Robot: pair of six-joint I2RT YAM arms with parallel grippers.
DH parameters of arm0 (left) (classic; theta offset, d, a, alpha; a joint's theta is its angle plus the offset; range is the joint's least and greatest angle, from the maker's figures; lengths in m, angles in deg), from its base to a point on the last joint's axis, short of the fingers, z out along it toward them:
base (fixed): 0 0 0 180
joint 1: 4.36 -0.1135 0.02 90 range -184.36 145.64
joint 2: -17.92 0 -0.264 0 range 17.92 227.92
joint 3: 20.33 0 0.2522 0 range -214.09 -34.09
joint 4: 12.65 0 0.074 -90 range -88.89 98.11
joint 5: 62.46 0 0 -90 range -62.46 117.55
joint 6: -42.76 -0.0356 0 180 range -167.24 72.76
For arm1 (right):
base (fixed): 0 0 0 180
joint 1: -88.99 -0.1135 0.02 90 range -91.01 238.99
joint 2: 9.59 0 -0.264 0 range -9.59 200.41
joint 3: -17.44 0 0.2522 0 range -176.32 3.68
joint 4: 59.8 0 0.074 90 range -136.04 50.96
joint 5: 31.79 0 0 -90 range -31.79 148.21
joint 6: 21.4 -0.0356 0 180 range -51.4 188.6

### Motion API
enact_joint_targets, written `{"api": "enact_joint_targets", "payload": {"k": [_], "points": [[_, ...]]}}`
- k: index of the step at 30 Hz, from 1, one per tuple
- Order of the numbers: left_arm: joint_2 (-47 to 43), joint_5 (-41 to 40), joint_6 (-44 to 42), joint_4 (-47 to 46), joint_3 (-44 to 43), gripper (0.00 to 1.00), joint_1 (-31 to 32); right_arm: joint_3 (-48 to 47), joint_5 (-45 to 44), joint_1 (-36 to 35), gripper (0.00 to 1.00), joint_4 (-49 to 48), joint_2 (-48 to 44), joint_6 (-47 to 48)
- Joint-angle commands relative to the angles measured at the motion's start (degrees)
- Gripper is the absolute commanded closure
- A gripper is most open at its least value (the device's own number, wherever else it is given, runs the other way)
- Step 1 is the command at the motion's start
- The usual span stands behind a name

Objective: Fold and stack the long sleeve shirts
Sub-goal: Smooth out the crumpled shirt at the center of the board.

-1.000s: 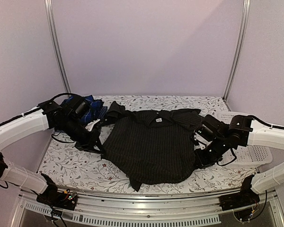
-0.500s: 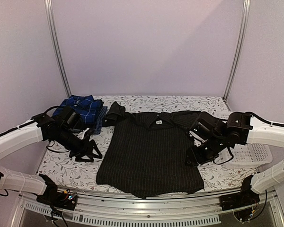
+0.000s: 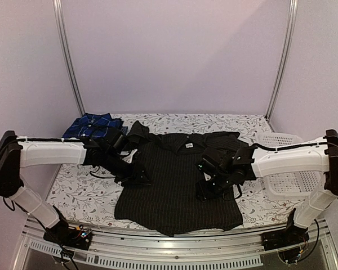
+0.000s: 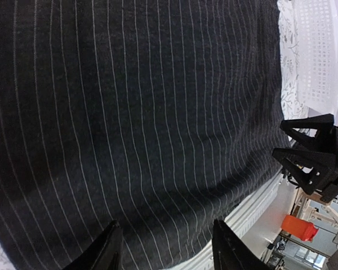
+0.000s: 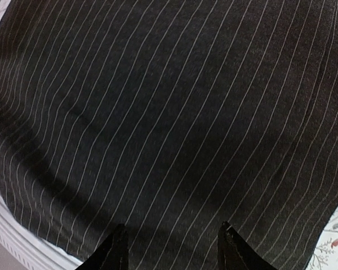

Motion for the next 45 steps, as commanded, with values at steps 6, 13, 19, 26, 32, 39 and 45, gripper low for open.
{"api": "enact_joint_targets", "payload": {"k": [6, 13, 19, 26, 32, 39, 45], "points": [[19.5, 0.1, 1.0, -15.9, -6.2, 0.48, -0.2, -0.1, 2.2, 7.7, 0.52, -13.0, 11.9, 1.7], [27.9, -0.3, 1.8, -19.0, -8.1, 0.48, -4.9, -2.8, 6.0, 14.7, 0.52, -16.8, 18.2, 6.5], [33.8, 0.5, 0.4, -19.4, -12.4, 0.49, -8.6, -9.3, 7.5, 19.5, 0.52, -17.3, 25.4, 11.6], [33.1, -0.8, -0.6, -17.9, -15.7, 0.47, -8.1, -13.1, 5.6, 20.0, 0.45, -13.4, 22.5, 16.1], [25.3, -3.4, -1.8, -15.9, -12.6, 0.44, -5.1, -5.6, 4.8, 17.6, 0.39, -12.8, 11.9, 15.8], [21.2, -2.3, 0.6, -19.6, -5.3, 0.44, -0.9, 4.0, 2.2, 11.3, 0.39, -12.8, 4.4, 10.7], [18.1, -2.5, 4.5, -21.8, 3.0, 0.46, 1.5, 8.4, 2.7, 5.2, 0.43, -12.7, 3.6, 5.9]]}}
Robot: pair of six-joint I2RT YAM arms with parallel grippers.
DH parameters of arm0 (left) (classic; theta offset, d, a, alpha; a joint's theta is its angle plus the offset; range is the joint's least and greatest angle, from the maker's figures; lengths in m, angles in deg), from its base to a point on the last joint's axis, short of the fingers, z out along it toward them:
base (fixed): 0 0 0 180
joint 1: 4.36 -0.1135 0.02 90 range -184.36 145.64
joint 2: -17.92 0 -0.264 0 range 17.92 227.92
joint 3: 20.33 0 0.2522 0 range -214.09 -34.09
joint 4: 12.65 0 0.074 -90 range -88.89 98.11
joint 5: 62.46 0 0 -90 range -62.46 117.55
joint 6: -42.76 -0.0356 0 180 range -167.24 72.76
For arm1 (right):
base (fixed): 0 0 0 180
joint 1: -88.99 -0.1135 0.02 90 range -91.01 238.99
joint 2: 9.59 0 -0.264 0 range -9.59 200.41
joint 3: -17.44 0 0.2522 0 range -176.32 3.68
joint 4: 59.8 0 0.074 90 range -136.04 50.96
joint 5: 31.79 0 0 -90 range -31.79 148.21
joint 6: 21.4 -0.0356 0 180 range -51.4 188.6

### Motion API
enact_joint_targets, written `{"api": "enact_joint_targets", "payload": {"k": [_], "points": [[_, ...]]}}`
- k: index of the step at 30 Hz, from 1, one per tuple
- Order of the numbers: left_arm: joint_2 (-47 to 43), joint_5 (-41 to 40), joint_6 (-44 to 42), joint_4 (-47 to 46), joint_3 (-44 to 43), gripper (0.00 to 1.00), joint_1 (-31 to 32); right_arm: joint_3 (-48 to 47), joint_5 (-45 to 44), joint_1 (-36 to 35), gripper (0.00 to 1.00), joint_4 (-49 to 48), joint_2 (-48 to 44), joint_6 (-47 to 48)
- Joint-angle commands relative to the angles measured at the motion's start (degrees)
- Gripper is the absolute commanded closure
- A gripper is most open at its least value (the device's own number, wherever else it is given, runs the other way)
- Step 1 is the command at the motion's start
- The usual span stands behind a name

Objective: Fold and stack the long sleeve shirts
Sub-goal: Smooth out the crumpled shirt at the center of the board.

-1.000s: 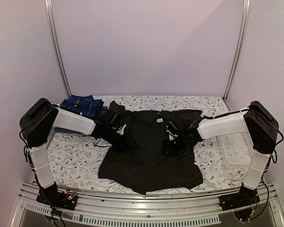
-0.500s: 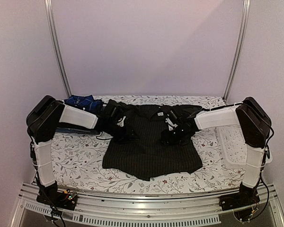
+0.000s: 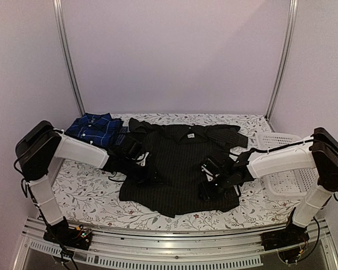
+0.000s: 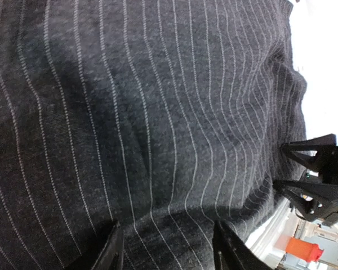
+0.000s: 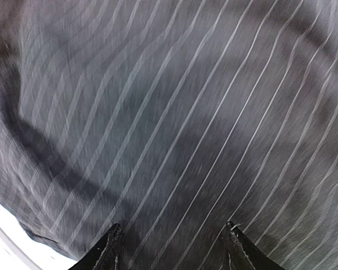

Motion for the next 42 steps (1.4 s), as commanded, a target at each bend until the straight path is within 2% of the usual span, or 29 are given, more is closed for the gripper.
{"api": "enact_joint_targets", "payload": {"k": [1, 9, 14, 17, 21, 24, 28, 34, 42], "points": [[-4.0, -1.6, 3.6, -0.1, 7.6, 0.46, 1.6, 3.5, -0.1, -4.5, 0.43, 0.6, -1.6, -5.6], [-13.5, -3.3, 7.1, 0.9, 19.7, 0.46, 3.4, 6.2, 4.2, -15.4, 0.42, 1.8, -2.6, -12.9], [-16.7, -4.1, 6.5, 5.9, 19.9, 0.46, 3.8, 3.3, 3.9, -15.6, 0.40, 4.1, -7.1, -12.6], [-19.2, -4.9, 5.3, 9.2, 17.8, 0.46, 3.9, -0.8, 0.4, -10.8, 0.39, 7.7, -10.0, -10.0], [-18.9, -7.3, 2.4, 13.8, 9.2, 0.46, 3.8, -6.2, -2.3, -0.1, 0.39, 7.0, -10.1, -2.7], [-14.6, -7.4, 1.1, 13.7, 3.7, 0.45, 3.8, -12.1, -2.5, 7.6, 0.40, 5.0, -4.7, 2.5], [-7.8, -5.7, 0.0, 11.2, -2.0, 0.46, 4.3, -20.3, -4.2, 13.7, 0.43, 2.6, 4.7, 7.3], [1.7, -4.7, -1.9, 10.2, -10.4, 0.47, 6.4, -29.9, -1.0, 18.7, 0.46, 1.0, 18.9, 10.6], [6.0, -2.9, -1.1, 8.0, -12.6, 0.47, 8.2, -31.5, 0.9, 20.4, 0.46, -1.4, 24.9, 8.9]]}}
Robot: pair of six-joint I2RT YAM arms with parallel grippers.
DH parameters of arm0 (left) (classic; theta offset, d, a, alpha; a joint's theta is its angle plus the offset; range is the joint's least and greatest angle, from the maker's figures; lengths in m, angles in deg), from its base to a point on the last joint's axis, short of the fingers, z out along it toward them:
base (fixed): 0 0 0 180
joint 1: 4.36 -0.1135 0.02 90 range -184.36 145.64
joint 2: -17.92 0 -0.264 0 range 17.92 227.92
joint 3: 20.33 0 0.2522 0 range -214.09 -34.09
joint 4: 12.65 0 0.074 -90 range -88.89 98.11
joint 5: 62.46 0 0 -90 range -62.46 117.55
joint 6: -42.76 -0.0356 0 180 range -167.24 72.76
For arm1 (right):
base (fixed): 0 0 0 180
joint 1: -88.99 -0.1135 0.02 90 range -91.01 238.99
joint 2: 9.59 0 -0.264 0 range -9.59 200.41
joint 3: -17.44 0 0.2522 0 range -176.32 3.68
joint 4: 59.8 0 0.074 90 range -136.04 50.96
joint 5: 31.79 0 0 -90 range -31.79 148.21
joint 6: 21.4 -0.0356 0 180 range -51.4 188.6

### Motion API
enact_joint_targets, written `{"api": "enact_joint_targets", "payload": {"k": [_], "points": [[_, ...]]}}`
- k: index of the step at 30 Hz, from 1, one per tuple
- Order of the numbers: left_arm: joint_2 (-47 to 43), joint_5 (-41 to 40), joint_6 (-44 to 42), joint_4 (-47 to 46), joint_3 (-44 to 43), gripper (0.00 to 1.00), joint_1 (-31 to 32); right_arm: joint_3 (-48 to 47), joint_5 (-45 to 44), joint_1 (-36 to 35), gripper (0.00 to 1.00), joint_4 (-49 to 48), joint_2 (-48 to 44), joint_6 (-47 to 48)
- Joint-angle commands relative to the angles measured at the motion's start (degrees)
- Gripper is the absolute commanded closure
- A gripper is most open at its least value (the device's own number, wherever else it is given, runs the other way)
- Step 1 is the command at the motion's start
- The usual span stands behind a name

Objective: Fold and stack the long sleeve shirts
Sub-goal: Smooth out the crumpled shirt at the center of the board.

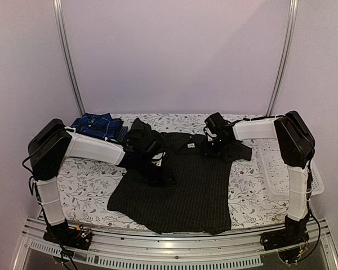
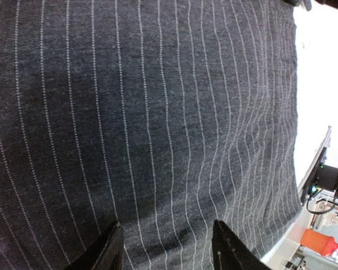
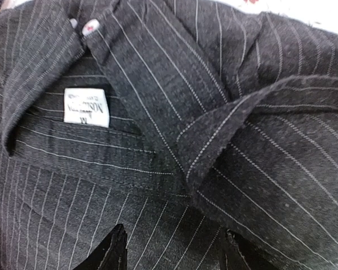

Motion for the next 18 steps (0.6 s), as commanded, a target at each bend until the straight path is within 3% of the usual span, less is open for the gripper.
{"api": "enact_joint_targets", "payload": {"k": [1, 5, 10, 12, 18], "points": [[1.6, 1.4, -0.8, -1.8, -1.1, 0.47, 1.0, -2.2, 1.3, 0.8, 0.46, -2.5, 2.0, -0.4], [1.5, 1.0, -1.1, -1.2, -0.5, 0.47, 1.2, -3.4, 1.3, 1.8, 0.47, -3.5, 3.6, -1.4], [1.2, 0.7, -0.7, -1.5, 1.3, 0.47, 1.6, -6.8, 0.6, 2.4, 0.55, -3.7, 6.0, -1.8], [1.2, 0.7, -0.5, -1.6, 1.9, 0.47, 1.8, -8.3, 0.8, 2.6, 0.61, -3.6, 7.0, -1.9], [1.1, 0.7, -0.2, -1.7, 3.4, 0.48, 2.6, -13.0, 1.1, 3.7, 0.92, -3.1, 9.6, -2.2]]}}
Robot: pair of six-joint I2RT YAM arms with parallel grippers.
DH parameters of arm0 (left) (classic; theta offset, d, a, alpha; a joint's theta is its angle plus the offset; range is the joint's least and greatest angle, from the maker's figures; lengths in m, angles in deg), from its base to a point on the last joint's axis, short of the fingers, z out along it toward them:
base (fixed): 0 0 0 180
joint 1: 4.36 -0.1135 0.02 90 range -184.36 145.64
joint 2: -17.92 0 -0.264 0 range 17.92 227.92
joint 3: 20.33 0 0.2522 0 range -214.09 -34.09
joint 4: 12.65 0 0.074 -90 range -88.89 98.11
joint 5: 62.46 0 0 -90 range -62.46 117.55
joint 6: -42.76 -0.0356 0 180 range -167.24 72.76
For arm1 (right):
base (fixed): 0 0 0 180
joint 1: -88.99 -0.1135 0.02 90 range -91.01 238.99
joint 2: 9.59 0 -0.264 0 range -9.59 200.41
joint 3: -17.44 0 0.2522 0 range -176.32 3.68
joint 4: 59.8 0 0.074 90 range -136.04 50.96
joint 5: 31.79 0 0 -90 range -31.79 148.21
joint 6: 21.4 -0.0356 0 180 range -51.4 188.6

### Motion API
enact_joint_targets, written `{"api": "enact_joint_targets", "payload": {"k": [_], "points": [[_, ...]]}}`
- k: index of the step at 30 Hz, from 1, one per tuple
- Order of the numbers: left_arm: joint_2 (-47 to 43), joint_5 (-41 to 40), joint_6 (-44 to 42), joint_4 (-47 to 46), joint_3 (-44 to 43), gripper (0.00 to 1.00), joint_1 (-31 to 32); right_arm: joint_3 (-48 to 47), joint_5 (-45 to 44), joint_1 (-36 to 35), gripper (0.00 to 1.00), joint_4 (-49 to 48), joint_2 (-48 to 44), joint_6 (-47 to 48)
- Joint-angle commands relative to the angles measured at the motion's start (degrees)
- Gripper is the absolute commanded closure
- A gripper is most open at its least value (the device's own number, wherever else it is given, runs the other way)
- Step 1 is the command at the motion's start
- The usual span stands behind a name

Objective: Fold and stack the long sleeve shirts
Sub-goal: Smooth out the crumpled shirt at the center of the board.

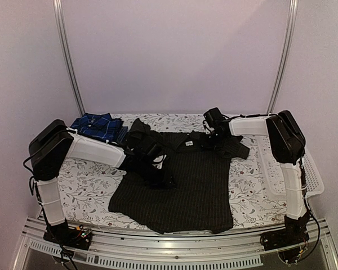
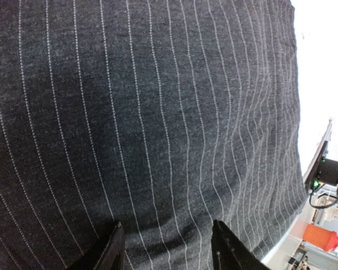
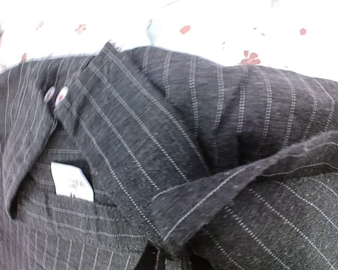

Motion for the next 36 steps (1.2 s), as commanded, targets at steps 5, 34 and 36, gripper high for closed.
{"api": "enact_joint_targets", "payload": {"k": [5, 34, 36], "points": [[0.7, 0.2, 0.2, 0.6, 2.8, 0.48, 2.2, -10.2, 3.9, 3.8, 1.00, -0.7, 3.6, -1.9], [-2.0, -0.5, 2.3, 2.9, 4.8, 0.48, 6.1, -13.9, 13.0, 3.6, 0.41, -4.8, 1.9, 5.4], [-2.0, -0.5, 2.4, 2.9, 4.7, 0.48, 6.2, -9.7, 12.2, 1.3, 0.44, -5.1, -0.7, 6.0]]}}
